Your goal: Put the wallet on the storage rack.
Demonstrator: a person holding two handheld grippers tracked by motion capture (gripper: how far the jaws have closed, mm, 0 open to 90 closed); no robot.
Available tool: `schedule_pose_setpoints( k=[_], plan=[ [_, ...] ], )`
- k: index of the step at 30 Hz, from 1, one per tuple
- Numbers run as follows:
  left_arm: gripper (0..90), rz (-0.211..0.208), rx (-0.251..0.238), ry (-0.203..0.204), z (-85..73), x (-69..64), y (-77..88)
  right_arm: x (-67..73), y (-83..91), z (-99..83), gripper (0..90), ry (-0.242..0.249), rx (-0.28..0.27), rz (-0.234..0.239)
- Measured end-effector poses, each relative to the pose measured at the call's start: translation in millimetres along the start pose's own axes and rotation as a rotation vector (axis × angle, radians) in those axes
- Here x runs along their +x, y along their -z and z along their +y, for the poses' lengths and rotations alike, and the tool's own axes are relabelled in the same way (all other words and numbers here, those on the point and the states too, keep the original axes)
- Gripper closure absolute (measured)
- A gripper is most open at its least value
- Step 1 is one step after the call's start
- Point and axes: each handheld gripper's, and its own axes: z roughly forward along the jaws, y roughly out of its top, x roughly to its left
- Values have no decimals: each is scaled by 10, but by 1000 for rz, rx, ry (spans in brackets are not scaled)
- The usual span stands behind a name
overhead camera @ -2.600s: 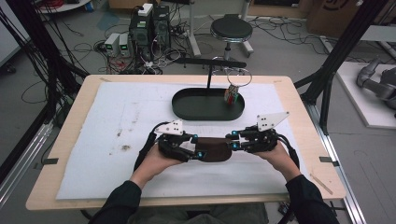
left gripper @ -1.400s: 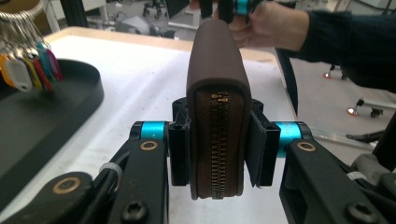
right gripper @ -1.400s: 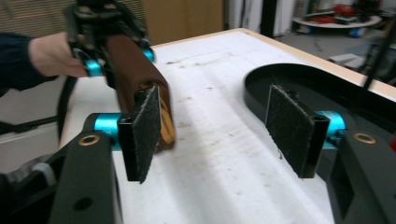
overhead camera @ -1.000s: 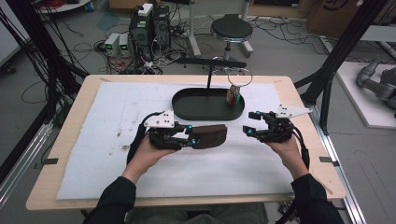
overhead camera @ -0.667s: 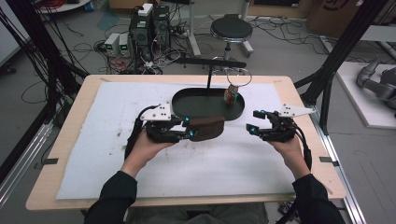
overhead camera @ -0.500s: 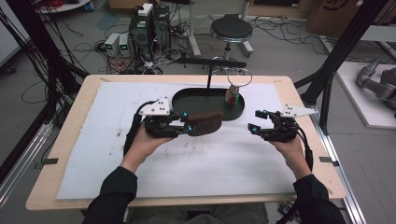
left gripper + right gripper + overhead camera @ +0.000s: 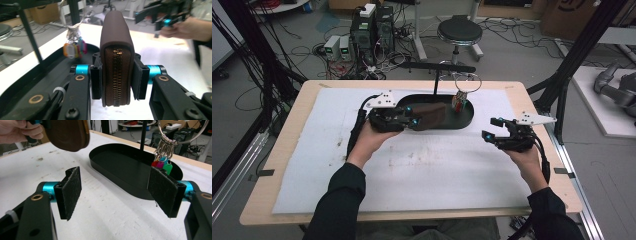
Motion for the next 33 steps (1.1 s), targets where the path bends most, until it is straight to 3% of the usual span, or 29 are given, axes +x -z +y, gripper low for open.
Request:
schedule_pose_setpoints(
  k=[7, 15, 24, 33],
  plan=[
    [665, 49, 27, 1, -23, 171, -174, -6, 0, -4, 282, -5, 5, -3],
    [665, 118, 52, 13, -160, 336, -393, -12, 4, -10, 282, -10, 5, -3],
    [664, 160, 60, 58, -274, 471, -571, -29, 8, -20, 283, -10, 7, -4],
    [664, 177, 86, 65, -377, 530, -755, -39, 17, -26, 283, -14, 6, -1]
  ],
)
